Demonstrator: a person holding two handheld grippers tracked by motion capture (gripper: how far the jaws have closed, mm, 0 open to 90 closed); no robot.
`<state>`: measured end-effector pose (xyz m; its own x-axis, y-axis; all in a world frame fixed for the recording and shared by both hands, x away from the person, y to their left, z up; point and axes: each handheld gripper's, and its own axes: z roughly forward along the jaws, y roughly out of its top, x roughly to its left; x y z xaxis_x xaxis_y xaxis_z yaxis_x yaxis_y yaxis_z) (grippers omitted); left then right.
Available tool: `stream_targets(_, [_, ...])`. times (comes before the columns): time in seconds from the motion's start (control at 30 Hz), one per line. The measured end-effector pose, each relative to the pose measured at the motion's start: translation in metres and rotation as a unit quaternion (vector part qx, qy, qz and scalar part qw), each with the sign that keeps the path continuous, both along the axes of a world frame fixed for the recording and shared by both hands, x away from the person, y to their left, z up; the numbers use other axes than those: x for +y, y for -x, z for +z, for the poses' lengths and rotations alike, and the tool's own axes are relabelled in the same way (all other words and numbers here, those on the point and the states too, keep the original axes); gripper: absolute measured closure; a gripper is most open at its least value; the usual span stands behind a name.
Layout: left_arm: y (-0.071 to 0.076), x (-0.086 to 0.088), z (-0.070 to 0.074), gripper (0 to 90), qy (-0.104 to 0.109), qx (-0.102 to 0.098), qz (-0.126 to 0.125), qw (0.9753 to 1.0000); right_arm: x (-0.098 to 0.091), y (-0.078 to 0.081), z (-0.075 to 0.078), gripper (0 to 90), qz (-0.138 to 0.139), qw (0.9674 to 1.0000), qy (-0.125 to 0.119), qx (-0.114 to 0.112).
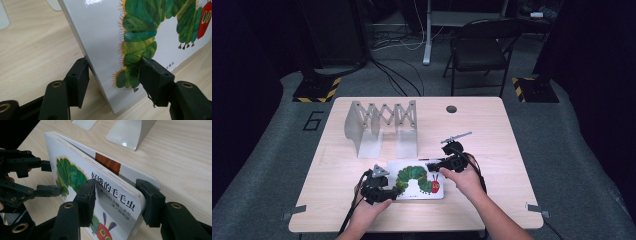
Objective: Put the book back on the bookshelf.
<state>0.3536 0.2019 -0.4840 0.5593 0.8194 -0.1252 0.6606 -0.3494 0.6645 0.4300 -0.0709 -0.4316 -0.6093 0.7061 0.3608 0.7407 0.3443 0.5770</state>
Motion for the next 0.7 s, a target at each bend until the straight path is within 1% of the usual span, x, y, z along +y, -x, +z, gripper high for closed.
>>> stream_targets(0.03, [-0.001, -0.001, 0.0, 42.7, 0.011, -0.003, 0.011, 0.9999, 0.001, -0.001, 0.002, 50.9, 0.003, 1.0, 0.0, -0.004])
stream_targets(0.07, [-0.002, 0.001, 0.002, 43.3, 0.006, -0.005, 0.009, 0.9999, 0.002, -0.001, 0.003, 50.6, 0.002, 1.0, -0.003, -0.005])
stream_targets(0.1, [-0.003, 0.001, 0.003, 44.1, 0.01, -0.01, 0.017, 0.9998, 0.002, -0.002, 0.004, 50.4, 0.004, 1.0, -0.002, -0.006])
stream_targets(0.13, [-0.005, 0.002, 0.005, 44.9, 0.007, -0.01, 0.017, 0.9998, 0.003, -0.002, 0.006, 50.2, 0.008, 0.9999, 0.001, -0.006])
stream_targets(0.17, [-0.005, 0.003, 0.005, 46.0, 0.012, -0.011, 0.02, 0.9997, 0.004, -0.003, 0.007, 49.8, 0.009, 0.9999, -0.003, -0.011])
stream_targets(0.23, [-0.007, 0.006, 0.009, 49.2, 0.005, -0.02, 0.02, 0.9996, 0.007, -0.002, 0.012, 47.5, 0.017, 0.9997, 0.002, -0.018])
stream_targets(0.27, [-0.007, 0.006, 0.009, 50.7, 0.005, -0.02, 0.02, 0.9996, 0.007, -0.002, 0.012, 47.5, 0.017, 0.9997, 0.002, -0.018])
stream_targets(0.3, [-0.008, 0.009, 0.012, 52.1, 0.004, -0.03, 0.024, 0.9993, 0.009, -0.002, 0.014, 45.2, 0.021, 0.9995, -0.001, -0.022])
stream_targets(0.33, [-0.008, 0.009, 0.012, 52.8, 0.004, -0.03, 0.024, 0.9993, 0.009, -0.002, 0.014, 45.2, 0.021, 0.9995, -0.001, -0.022])
stream_targets(0.37, [-0.008, 0.011, 0.013, 53.3, 0.003, -0.037, 0.029, 0.9989, 0.01, -0.001, 0.014, 44.5, 0.034, 0.9992, -0.002, -0.022])
stream_targets(0.4, [-0.008, 0.011, 0.013, 53.7, 0.003, -0.037, 0.029, 0.9989, 0.01, -0.001, 0.014, 44.5, 0.034, 0.9992, -0.002, -0.022])
stream_targets(0.43, [-0.007, 0.013, 0.012, 54.1, -0.006, -0.038, 0.019, 0.9991, 0.012, 0.001, 0.013, 44.3, 0.043, 0.9988, 0.0, -0.024])
stream_targets(0.47, [-0.007, 0.013, 0.012, 54.7, -0.006, -0.038, 0.019, 0.9991, 0.012, 0.001, 0.013, 44.3, 0.043, 0.9988, 0.0, -0.024])
stream_targets(0.5, [-0.005, 0.012, 0.011, 54.7, -0.009, -0.046, 0.018, 0.9987, 0.013, 0.002, 0.012, 43.6, 0.043, 0.9987, 0.004, -0.028])
stream_targets(0.53, [-0.004, 0.012, 0.011, 55.2, -0.01, -0.046, 0.016, 0.9987, 0.013, 0.004, 0.012, 43.4, 0.047, 0.9983, 0.005, -0.033])
stream_targets(0.57, [-0.004, 0.013, 0.011, 55.4, -0.009, -0.046, 0.013, 0.9988, 0.013, 0.005, 0.012, 43.3, 0.047, 0.9984, 0.008, -0.031])
stream_targets(0.6, [-0.003, 0.013, 0.01, 55.4, -0.006, -0.051, 0.014, 0.9986, 0.012, 0.006, 0.011, 43.3, 0.049, 0.9981, 0.007, -0.036])
stream_targets(0.63, [-0.003, 0.015, 0.011, 55.3, -0.005, -0.048, 0.006, 0.9988, 0.01, 0.007, 0.01, 43.3, 0.054, 0.9978, 0.003, -0.038])
stream_targets(0.67, [-0.003, 0.016, 0.01, 55.3, 0.001, -0.052, 0.008, 0.9986, 0.01, 0.007, 0.01, 43.3, 0.054, 0.9978, 0.003, -0.038])
stream_targets(0.7, [-0.003, 0.016, 0.011, 55.1, 0.007, -0.053, 0.008, 0.9985, 0.009, 0.008, 0.01, 43.4, 0.052, 0.9981, -0.002, -0.034])
